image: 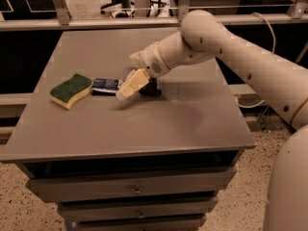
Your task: Move rxbar blueberry near sponge
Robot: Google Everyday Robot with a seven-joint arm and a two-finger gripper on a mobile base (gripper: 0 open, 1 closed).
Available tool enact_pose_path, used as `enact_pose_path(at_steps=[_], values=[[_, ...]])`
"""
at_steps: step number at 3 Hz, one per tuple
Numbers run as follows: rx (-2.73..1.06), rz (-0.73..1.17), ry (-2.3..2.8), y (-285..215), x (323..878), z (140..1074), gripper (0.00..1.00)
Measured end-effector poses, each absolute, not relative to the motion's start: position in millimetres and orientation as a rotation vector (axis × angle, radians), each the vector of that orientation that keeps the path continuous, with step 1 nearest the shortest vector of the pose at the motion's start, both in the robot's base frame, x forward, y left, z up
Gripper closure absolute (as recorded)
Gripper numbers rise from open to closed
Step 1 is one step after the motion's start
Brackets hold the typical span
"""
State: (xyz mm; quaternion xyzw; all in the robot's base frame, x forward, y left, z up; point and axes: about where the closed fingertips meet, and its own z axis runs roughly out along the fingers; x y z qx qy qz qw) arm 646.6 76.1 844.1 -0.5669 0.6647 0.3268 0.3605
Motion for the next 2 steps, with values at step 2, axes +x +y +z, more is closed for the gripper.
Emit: enact_pose_path(at_steps=[2], values=[[-1.092,0.738,1.773,-5,706,869,0.00]])
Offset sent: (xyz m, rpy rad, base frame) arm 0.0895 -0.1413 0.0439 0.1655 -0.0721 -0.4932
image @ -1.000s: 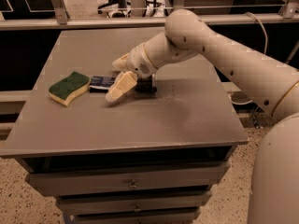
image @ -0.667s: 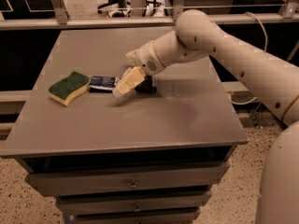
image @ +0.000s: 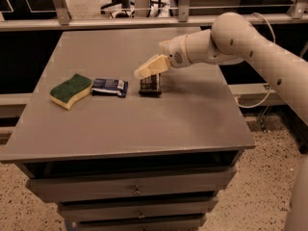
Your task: Move rxbar blueberry near sponge
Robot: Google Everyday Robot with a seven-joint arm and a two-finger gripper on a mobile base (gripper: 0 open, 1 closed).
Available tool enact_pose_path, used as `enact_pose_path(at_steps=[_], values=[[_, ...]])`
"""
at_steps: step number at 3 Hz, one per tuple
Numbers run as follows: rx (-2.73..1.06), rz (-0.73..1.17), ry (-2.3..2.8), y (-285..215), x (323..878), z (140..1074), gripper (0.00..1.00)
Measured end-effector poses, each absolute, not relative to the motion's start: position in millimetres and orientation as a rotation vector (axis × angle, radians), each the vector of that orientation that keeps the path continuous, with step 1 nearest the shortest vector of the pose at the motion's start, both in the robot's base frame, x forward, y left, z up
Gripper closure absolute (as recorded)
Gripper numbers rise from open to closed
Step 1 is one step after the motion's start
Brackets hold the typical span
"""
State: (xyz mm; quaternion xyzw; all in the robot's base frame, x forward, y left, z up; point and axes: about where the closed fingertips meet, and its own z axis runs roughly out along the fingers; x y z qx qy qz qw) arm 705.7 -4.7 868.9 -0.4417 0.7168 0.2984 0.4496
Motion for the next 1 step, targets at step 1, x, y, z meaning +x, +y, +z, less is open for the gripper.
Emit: enact_pose_path(at_steps=[1], values=[[-1.092,0.738,1.772,-4.6,705.7,868.9,0.00]])
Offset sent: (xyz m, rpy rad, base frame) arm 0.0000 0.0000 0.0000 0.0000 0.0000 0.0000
